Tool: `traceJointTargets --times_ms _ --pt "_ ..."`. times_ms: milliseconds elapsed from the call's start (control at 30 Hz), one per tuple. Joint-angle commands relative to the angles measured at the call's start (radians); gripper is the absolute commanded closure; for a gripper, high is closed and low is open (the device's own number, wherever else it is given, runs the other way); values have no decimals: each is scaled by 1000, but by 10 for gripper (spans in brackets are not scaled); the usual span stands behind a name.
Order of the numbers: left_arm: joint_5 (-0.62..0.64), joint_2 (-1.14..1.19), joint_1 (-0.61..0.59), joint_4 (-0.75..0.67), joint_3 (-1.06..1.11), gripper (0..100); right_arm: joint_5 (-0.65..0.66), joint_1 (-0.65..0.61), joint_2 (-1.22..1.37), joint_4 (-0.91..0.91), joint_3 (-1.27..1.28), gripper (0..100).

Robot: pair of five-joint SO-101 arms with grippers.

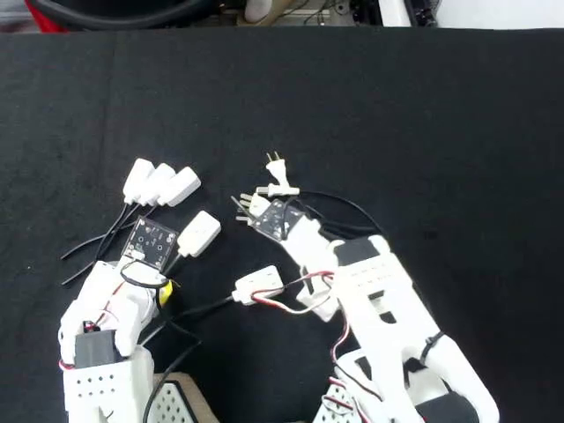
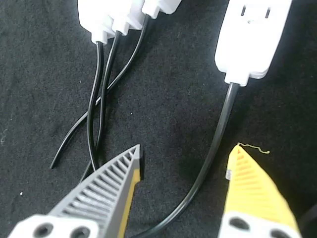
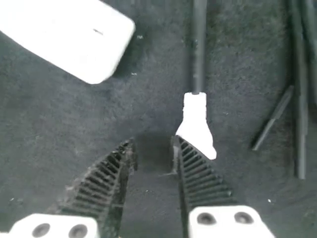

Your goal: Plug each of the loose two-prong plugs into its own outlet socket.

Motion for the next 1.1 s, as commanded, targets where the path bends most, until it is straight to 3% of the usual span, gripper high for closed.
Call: traceJointTargets --times_ms 0,133,833,1067 --pt "-6 -2 -2 -9 5 719 52 86 -16 -20 1 843" --pt "-6 -2 -2 -9 5 719 91 144 -16 -52 8 843" --pt "-6 -2 -1 -9 5 719 152 152 -16 15 -81 843" --pt "-6 -2 -1 -9 5 719 247 244 -15 -72 -30 843"
